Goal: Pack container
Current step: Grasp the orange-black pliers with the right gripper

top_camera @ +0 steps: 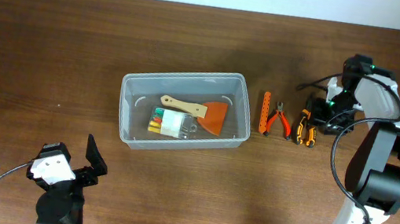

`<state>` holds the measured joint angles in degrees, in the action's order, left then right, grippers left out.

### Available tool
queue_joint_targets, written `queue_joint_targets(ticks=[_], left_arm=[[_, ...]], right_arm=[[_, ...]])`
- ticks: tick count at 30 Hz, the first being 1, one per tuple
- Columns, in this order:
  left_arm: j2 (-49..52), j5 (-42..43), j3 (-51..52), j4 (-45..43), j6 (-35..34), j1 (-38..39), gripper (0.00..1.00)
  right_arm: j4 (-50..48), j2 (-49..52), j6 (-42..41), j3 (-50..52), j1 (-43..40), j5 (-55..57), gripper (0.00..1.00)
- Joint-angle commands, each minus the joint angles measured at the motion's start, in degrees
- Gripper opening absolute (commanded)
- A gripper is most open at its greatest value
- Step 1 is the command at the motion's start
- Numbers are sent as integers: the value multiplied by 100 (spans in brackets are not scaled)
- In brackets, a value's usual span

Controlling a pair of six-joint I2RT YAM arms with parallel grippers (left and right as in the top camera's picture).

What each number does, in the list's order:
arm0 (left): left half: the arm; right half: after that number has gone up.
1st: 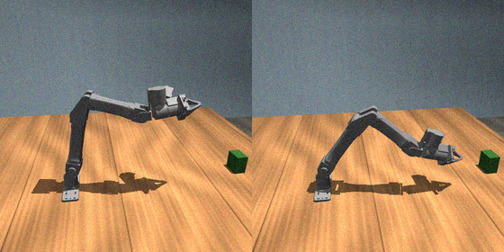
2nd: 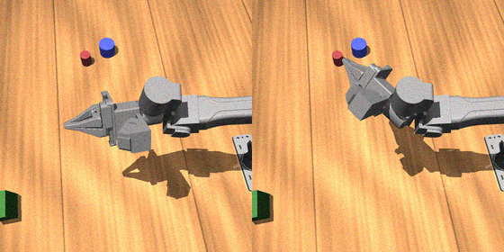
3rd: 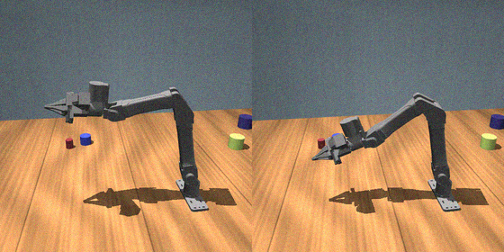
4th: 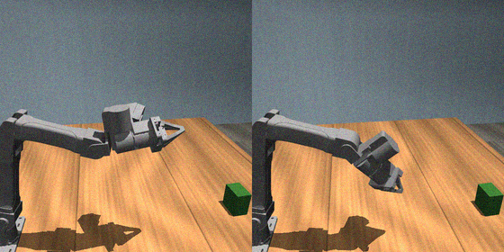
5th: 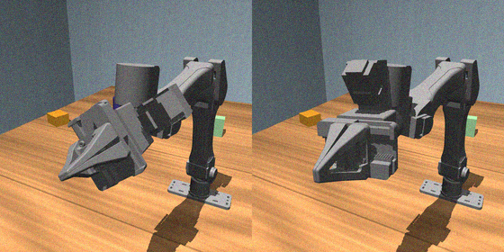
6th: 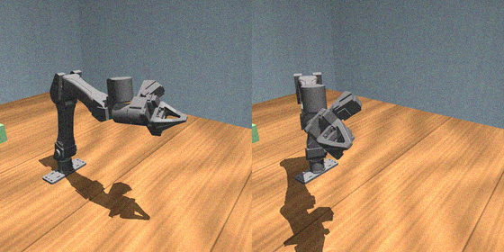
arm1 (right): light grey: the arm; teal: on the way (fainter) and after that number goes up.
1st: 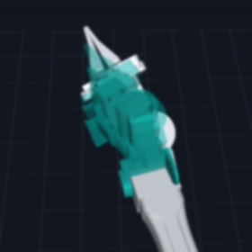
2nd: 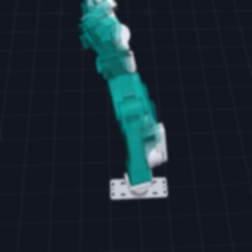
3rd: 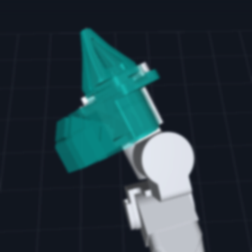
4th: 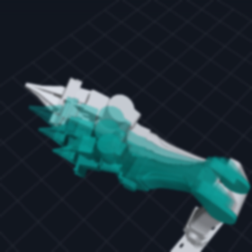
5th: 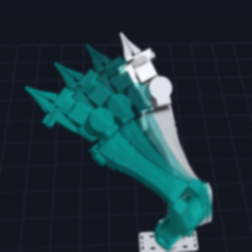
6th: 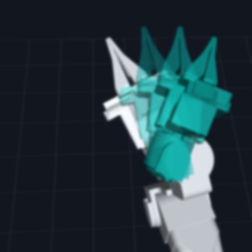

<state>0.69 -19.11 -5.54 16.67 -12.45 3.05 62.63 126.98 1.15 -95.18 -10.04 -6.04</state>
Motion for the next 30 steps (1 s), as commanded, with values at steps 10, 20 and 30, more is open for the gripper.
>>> queue_joint_targets(ticks=[10, 20, 30], left_arm=[[-13, -22, 22, 4, 50, 22, 99], [-13, -22, 22, 4, 50, 22, 99], [-13, -22, 22, 4, 50, 22, 99]], right_arm=[[-437, -15, 2, 695, 70, 68, 35], [-378, -20, -15, 573, 70, 24, 14], [763, -396, -15, -1331, 79, -350, 4]])
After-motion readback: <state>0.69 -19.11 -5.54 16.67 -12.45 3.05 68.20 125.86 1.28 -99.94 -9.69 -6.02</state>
